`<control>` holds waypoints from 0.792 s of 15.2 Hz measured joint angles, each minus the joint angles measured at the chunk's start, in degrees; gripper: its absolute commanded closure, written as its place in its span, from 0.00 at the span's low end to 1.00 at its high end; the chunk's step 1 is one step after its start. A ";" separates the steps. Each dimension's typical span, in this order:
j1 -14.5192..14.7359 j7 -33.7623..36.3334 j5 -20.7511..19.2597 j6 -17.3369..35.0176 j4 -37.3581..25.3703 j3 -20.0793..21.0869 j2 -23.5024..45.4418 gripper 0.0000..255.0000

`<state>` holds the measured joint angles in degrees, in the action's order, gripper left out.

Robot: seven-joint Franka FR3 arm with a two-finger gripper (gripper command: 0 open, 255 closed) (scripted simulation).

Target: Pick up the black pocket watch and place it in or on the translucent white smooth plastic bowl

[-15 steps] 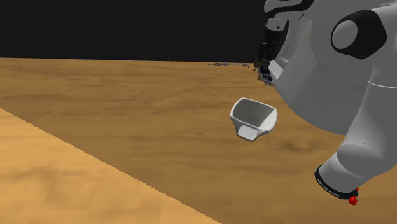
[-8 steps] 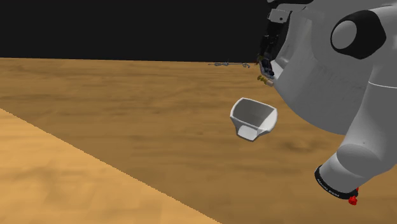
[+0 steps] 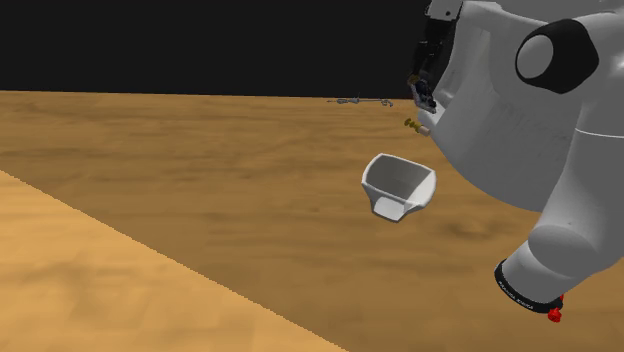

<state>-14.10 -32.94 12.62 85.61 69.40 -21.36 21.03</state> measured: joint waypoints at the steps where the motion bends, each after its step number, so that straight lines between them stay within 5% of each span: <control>1: -0.11 0.13 0.10 -0.78 -1.05 0.02 0.27 1.00; 12: 9.03 10.64 -7.90 5.39 27.11 3.48 -24.16 1.00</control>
<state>-5.08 -22.29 4.72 91.00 96.51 -17.88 -3.13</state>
